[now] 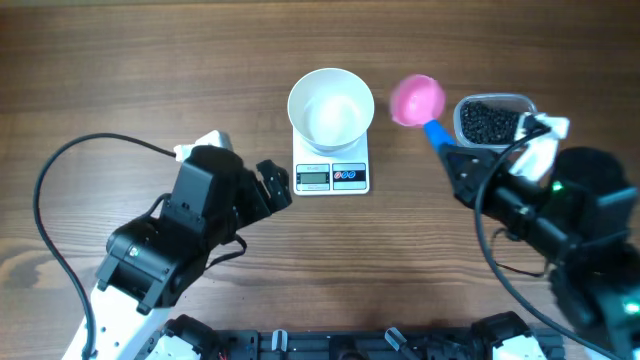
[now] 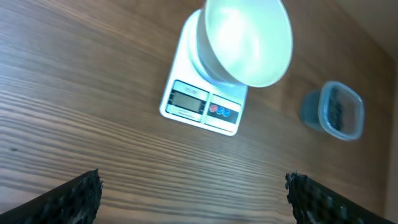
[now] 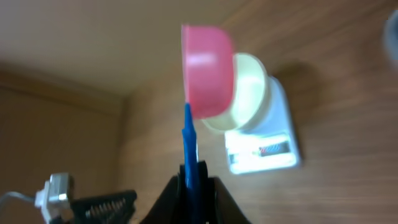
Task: Scoop item into bowl and weigh 150g on scale
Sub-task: 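Carry the scoop with the right gripper toward the bean tub, then move the left gripper to the scale's front buttons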
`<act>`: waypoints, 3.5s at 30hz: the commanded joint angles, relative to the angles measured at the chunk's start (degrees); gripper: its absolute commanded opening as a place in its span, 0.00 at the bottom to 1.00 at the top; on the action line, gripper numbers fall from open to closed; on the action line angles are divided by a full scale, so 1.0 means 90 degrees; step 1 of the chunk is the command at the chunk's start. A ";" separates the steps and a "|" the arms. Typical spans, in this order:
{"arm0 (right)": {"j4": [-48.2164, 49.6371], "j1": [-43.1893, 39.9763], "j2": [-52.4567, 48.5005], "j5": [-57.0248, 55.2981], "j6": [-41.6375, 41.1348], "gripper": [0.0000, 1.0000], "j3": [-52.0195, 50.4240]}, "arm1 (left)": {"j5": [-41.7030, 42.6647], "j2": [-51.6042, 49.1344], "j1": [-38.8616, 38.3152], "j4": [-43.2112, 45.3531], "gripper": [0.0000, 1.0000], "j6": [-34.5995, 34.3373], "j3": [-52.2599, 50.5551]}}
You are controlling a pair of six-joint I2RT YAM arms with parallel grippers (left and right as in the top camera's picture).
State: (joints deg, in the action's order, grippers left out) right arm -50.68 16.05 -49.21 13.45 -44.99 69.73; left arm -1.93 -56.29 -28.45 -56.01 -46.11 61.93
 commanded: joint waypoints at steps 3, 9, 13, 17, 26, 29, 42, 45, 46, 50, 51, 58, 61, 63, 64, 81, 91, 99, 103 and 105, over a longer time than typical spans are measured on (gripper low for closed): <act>-0.0804 -0.0024 -0.0525 -0.0814 0.1326 0.04 0.1005 | -0.0415 -0.0068 0.0024 -0.0017 1.00 0.0124 0.0092; -0.0811 -0.0024 -0.0690 -0.0952 0.1336 0.04 0.0993 | -0.0418 -0.0070 0.0024 0.0124 1.00 0.0170 0.0092; -0.1015 -0.0024 -0.0804 -0.0928 0.1309 0.04 0.0988 | -0.0413 -0.0168 0.0024 0.0172 1.00 0.0775 0.0092; -0.1052 -0.0024 -0.0940 -0.0930 0.1324 0.04 0.0988 | -0.0301 -0.0296 0.0024 0.0136 1.00 0.1195 0.0092; -0.0784 -0.0019 -0.1137 -0.0634 0.1348 0.04 0.0988 | -0.0141 -0.0379 0.0024 -0.0284 1.00 0.1406 0.0090; -0.0933 -0.0019 -0.1134 -0.0537 0.1632 0.04 0.0988 | -0.0027 -0.0379 0.0024 -0.0272 1.00 0.1406 0.0090; -0.0301 -0.0019 -0.1137 -0.0430 0.1467 0.04 0.0988 | 0.0554 -0.0646 0.0019 -0.0260 1.00 0.1430 0.0090; -0.0119 -0.0019 -0.1141 -0.0748 0.1503 0.04 0.0988 | 0.0571 -0.0838 0.0019 -0.0282 1.00 0.1435 0.0085; -0.0124 -0.0019 -0.1141 -0.0891 0.1506 0.04 0.0988 | 0.0571 -0.0891 0.0017 -0.0289 1.00 0.1435 0.0083; -0.0299 -0.0019 -0.1141 -0.1219 0.1503 0.04 0.0988 | 0.0593 -0.1263 0.0000 -0.0291 1.00 0.1433 0.0078; -0.0306 -0.0019 -0.1141 -0.1239 0.1503 0.04 0.0988 | 0.0597 -0.1362 -0.0036 -0.0289 1.00 0.1430 0.0078; -0.0335 -0.0019 -0.1141 -0.1287 0.1700 0.04 0.0988 | 0.0590 -0.1860 -0.0634 -0.0083 1.00 0.1409 0.0078; -0.0374 -0.0019 -0.1141 -0.1282 0.1746 0.04 0.0988 | 0.0461 -0.1953 -0.0794 0.0027 1.00 0.1404 0.0073; -0.0374 -0.0019 -0.1139 -0.1277 0.1741 0.04 0.0988 | 0.0316 -0.2030 -0.0843 0.0029 1.00 0.1350 0.0068; -0.0374 -0.0019 -0.1139 -0.1248 0.1741 0.04 0.0988 | 0.0243 -0.2074 -0.0857 0.0044 1.00 0.1234 0.0053; -0.0369 -0.0019 -0.1141 -0.1069 0.2052 0.05 0.0988 | -0.0240 -0.2611 -0.1149 0.1409 1.00 0.0563 -0.0758; -0.0379 -0.0019 -0.1139 -0.1066 0.2050 0.04 0.0988 | -0.0413 -0.3390 -0.1149 0.2011 1.00 0.0427 -0.0758; -0.0379 -0.0019 -0.1141 -0.1066 0.2055 0.04 0.0988 | -0.0797 -0.3747 -0.1149 0.2040 1.00 0.0430 -0.0758; -0.0376 -0.0019 -0.1141 -0.1069 0.2174 0.04 0.0988 | -0.0801 -0.3791 -0.1149 0.2137 1.00 0.0430 -0.0758; -0.0376 -0.0019 -0.1146 -0.1069 0.2171 0.04 0.0988 | -0.0797 -0.3859 -0.1149 0.2251 1.00 0.0430 -0.0758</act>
State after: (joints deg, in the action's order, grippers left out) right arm -54.13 16.05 -59.27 3.38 -26.72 77.82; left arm -7.70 -89.82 -38.65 -36.99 -41.47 55.64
